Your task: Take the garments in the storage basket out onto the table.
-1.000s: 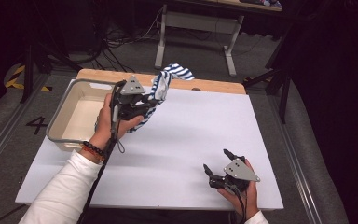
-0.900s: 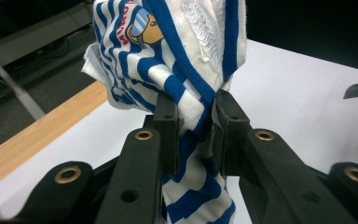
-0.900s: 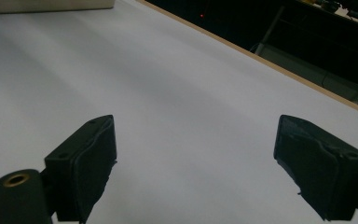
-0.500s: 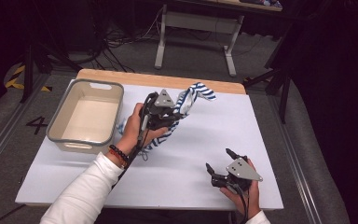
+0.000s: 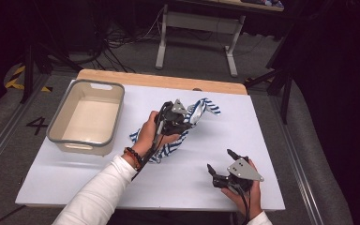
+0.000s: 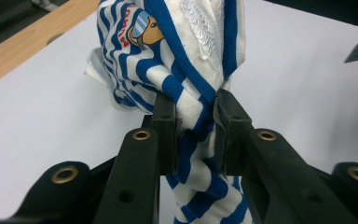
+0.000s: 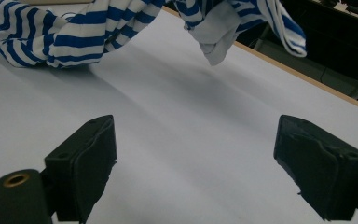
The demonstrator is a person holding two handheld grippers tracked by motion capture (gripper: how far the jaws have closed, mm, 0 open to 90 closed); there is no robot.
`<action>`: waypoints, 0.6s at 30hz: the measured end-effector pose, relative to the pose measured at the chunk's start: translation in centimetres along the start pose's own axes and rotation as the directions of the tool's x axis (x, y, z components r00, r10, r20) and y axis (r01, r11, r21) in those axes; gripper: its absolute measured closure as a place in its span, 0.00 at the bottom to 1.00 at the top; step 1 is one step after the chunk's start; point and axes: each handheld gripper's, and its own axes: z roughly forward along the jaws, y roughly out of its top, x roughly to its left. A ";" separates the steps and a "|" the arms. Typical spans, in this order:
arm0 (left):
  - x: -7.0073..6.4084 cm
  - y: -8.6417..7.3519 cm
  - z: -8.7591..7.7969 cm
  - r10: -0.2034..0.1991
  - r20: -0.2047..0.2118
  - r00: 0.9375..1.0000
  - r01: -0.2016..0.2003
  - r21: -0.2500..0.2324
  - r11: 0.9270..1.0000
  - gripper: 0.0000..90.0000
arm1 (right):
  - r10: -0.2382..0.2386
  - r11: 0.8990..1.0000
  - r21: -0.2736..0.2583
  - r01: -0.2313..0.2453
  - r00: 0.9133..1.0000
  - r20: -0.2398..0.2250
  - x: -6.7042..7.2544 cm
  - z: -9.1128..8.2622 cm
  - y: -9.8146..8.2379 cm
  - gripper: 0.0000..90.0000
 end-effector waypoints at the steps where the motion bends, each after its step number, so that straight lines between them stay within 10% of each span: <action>1: 0.0 0.0 0.0 0.000 0.000 1.000 0.000 0.000 1.000 0.81 | -0.001 1.000 0.000 0.001 1.000 0.000 0.0 0.0 0.0 0.15; 10: 0.7 -0.7 1.4 -0.038 -0.024 0.999 0.037 -0.005 0.999 0.74 | -0.002 1.000 0.006 0.002 1.000 -0.002 -0.1 0.1 -0.1 0.15; 18: 0.9 -1.1 0.1 -0.047 -0.058 0.997 0.044 -0.040 0.998 0.41 | -0.004 1.000 0.008 0.004 1.000 -0.001 0.0 0.1 -0.1 0.15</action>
